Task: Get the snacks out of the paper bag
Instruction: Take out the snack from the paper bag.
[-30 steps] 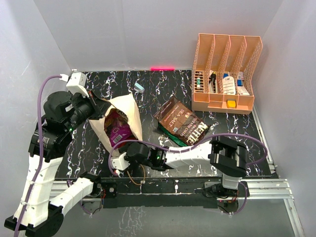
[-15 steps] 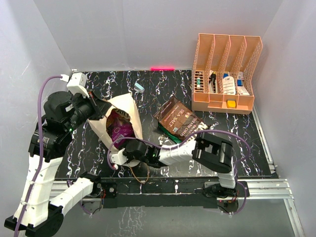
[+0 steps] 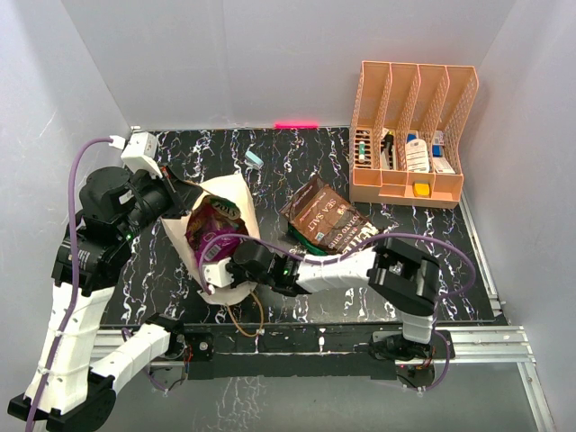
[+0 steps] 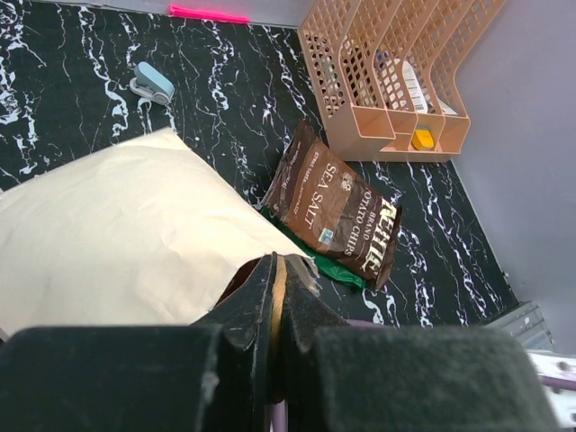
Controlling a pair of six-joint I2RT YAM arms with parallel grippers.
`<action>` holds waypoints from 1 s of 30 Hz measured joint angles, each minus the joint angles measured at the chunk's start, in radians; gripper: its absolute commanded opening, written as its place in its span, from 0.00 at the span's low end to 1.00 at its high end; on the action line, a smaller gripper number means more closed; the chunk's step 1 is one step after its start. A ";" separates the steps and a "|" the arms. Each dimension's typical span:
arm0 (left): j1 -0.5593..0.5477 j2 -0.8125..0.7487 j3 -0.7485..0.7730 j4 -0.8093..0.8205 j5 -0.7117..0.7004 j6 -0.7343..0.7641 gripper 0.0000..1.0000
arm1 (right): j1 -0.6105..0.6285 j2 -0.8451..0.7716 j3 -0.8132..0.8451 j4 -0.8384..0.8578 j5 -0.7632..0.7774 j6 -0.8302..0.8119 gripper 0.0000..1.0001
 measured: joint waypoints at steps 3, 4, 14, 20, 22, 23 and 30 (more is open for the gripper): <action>0.000 -0.006 -0.011 0.015 0.000 0.000 0.00 | 0.000 -0.041 0.081 -0.098 -0.031 0.108 0.07; 0.000 -0.008 -0.016 0.019 0.000 0.000 0.00 | 0.000 -0.047 0.109 -0.124 -0.036 0.137 0.07; 0.000 -0.012 -0.024 0.039 -0.014 0.000 0.00 | 0.002 -0.167 0.235 -0.348 -0.077 0.319 0.07; 0.000 -0.016 -0.046 0.050 -0.016 -0.008 0.00 | 0.002 -0.277 0.310 -0.431 -0.081 0.350 0.07; 0.000 -0.017 -0.051 0.049 -0.016 -0.013 0.00 | 0.003 -0.310 0.334 -0.446 -0.077 0.364 0.07; 0.000 -0.017 -0.051 0.049 -0.017 -0.016 0.00 | 0.005 -0.325 0.356 -0.456 -0.069 0.383 0.07; -0.003 -0.020 -0.051 0.043 -0.026 -0.027 0.00 | 0.014 -0.347 0.510 -0.524 -0.055 0.502 0.07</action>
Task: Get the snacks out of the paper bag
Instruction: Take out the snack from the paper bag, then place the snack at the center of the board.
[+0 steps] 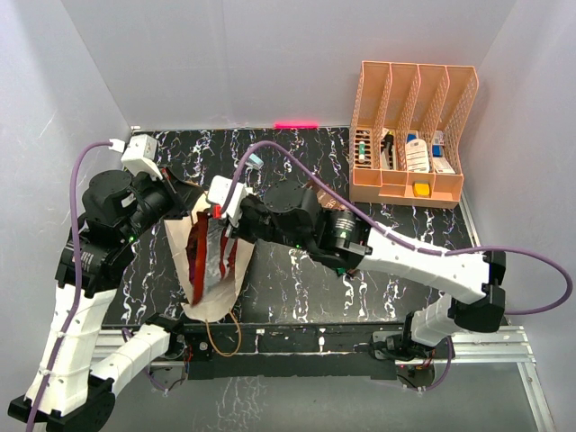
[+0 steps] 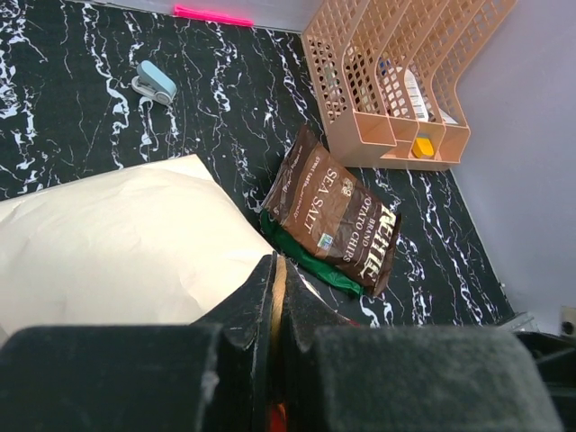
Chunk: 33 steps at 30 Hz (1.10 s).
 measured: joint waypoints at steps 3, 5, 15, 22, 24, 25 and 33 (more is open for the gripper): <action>0.000 -0.002 0.000 -0.001 -0.006 -0.003 0.00 | 0.006 -0.030 0.007 -0.023 -0.021 0.032 0.07; 0.000 -0.002 0.000 -0.002 -0.008 -0.003 0.00 | 0.008 -0.057 0.007 -0.042 -0.027 0.056 0.07; -0.002 -0.001 0.000 -0.004 -0.013 -0.002 0.00 | 0.013 -0.314 0.003 -0.128 -0.055 0.196 0.07; -0.002 -0.001 0.000 -0.006 -0.016 0.001 0.00 | 0.013 -0.609 -0.092 -0.069 -0.089 0.229 0.07; -0.002 -0.001 0.000 -0.006 -0.016 0.001 0.00 | 0.013 -0.672 -0.108 -0.075 -0.026 0.216 0.07; -0.002 -0.001 0.000 -0.006 -0.016 0.002 0.00 | 0.013 -0.691 -0.115 -0.082 0.007 0.209 0.07; -0.002 0.001 0.000 -0.006 -0.016 0.002 0.00 | 0.013 -0.731 -0.347 -0.212 0.438 0.095 0.07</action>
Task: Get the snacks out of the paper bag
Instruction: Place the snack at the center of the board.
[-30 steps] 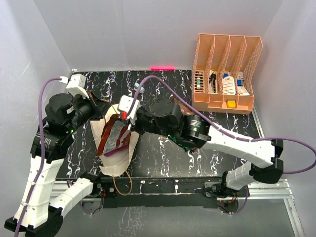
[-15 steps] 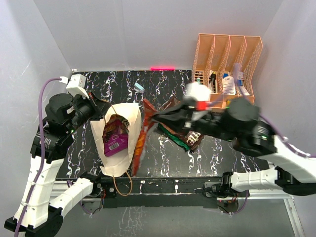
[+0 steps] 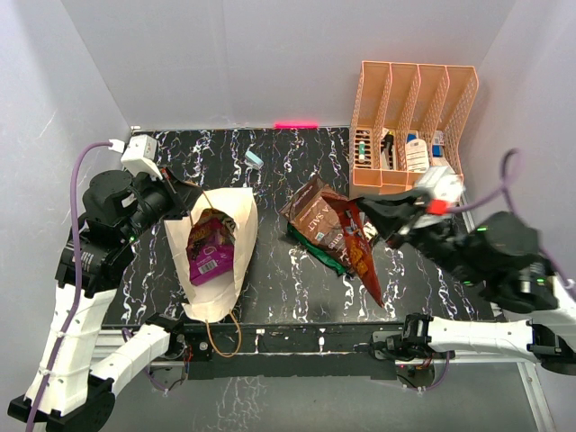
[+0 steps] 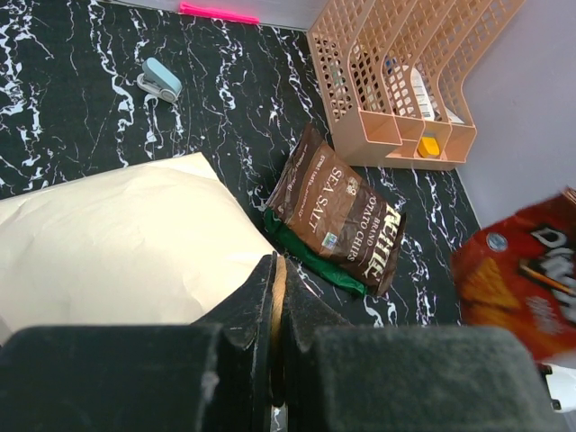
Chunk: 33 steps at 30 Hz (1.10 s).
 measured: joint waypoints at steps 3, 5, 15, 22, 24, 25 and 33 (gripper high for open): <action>0.000 0.002 0.000 -0.003 0.000 0.000 0.00 | 0.000 0.031 -0.089 -0.037 0.135 -0.065 0.07; 0.000 0.002 0.000 -0.003 0.000 0.000 0.00 | 0.000 0.043 -0.150 -0.043 0.185 -0.120 0.07; 0.000 0.002 0.000 -0.003 0.009 -0.004 0.00 | -0.001 -0.038 -0.341 0.070 0.289 -0.315 0.08; 0.000 0.008 0.001 -0.002 0.026 -0.011 0.00 | -0.060 0.071 -0.282 0.098 0.303 -0.262 0.08; 0.000 0.007 0.001 -0.002 0.030 -0.013 0.00 | -0.088 0.124 -0.233 0.114 0.300 -0.221 0.08; 0.000 0.007 0.001 -0.002 0.032 -0.016 0.00 | -0.103 0.151 -0.211 0.124 0.299 -0.203 0.07; 0.000 0.006 0.001 -0.003 0.035 -0.020 0.00 | -0.376 0.513 0.068 0.146 0.177 0.009 0.07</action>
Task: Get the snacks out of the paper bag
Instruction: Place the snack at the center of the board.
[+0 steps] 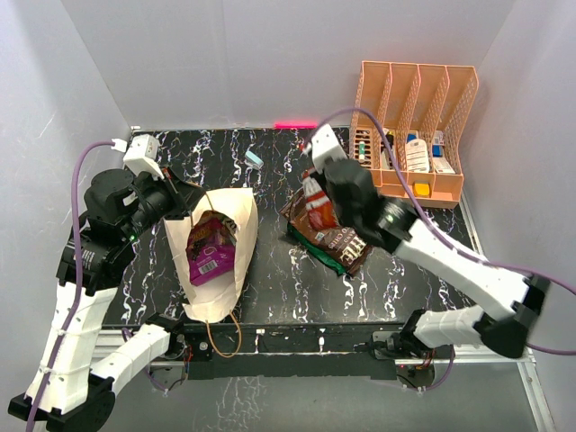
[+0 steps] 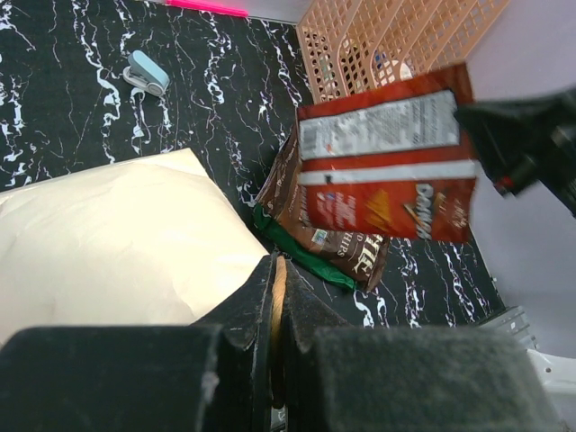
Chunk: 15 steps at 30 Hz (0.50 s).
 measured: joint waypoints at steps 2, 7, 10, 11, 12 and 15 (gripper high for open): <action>0.000 -0.001 0.000 0.000 0.000 0.000 0.00 | -0.050 0.104 0.092 -0.027 -0.042 0.075 0.07; 0.000 -0.002 0.000 0.000 -0.001 0.001 0.00 | -0.101 0.292 0.284 -0.111 -0.120 0.237 0.07; 0.000 -0.002 0.001 -0.001 -0.002 0.001 0.00 | -0.122 0.342 0.345 -0.148 -0.170 0.328 0.07; 0.000 -0.002 0.001 -0.002 -0.002 0.002 0.00 | -0.132 0.351 0.357 -0.156 -0.182 0.359 0.07; 0.000 -0.003 0.002 -0.002 -0.003 0.002 0.00 | -0.142 0.356 0.363 -0.160 -0.189 0.391 0.07; 0.000 -0.008 0.002 -0.003 -0.007 0.003 0.00 | -0.166 0.357 0.364 -0.165 -0.196 0.480 0.07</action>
